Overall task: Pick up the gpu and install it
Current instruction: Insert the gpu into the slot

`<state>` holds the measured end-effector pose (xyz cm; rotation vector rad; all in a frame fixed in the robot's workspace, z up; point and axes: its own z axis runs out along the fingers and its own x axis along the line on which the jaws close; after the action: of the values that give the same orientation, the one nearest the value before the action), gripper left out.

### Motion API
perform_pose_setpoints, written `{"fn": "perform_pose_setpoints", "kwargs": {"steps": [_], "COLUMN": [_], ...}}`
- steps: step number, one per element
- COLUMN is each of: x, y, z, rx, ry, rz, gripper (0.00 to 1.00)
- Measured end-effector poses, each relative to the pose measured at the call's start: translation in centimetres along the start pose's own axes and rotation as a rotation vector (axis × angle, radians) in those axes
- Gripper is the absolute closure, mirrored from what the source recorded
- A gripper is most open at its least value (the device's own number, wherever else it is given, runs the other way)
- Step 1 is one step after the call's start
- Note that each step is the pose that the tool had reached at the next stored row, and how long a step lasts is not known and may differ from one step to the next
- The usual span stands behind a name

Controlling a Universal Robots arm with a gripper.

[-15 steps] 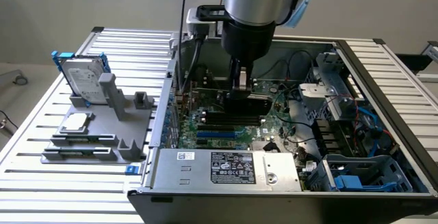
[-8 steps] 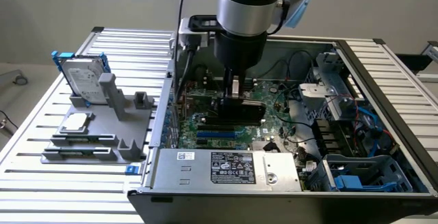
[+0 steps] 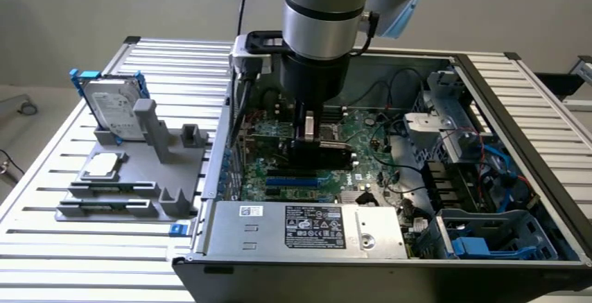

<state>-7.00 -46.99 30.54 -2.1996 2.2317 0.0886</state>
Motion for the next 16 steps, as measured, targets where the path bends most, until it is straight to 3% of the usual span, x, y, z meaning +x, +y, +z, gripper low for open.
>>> {"fn": "perform_pose_setpoints", "kwargs": {"steps": [16], "x": [0.1], "y": [0.54], "z": [1.97], "rx": [0.0031], "ry": [-0.0002], "rz": [-0.002], "gripper": [0.74]}}
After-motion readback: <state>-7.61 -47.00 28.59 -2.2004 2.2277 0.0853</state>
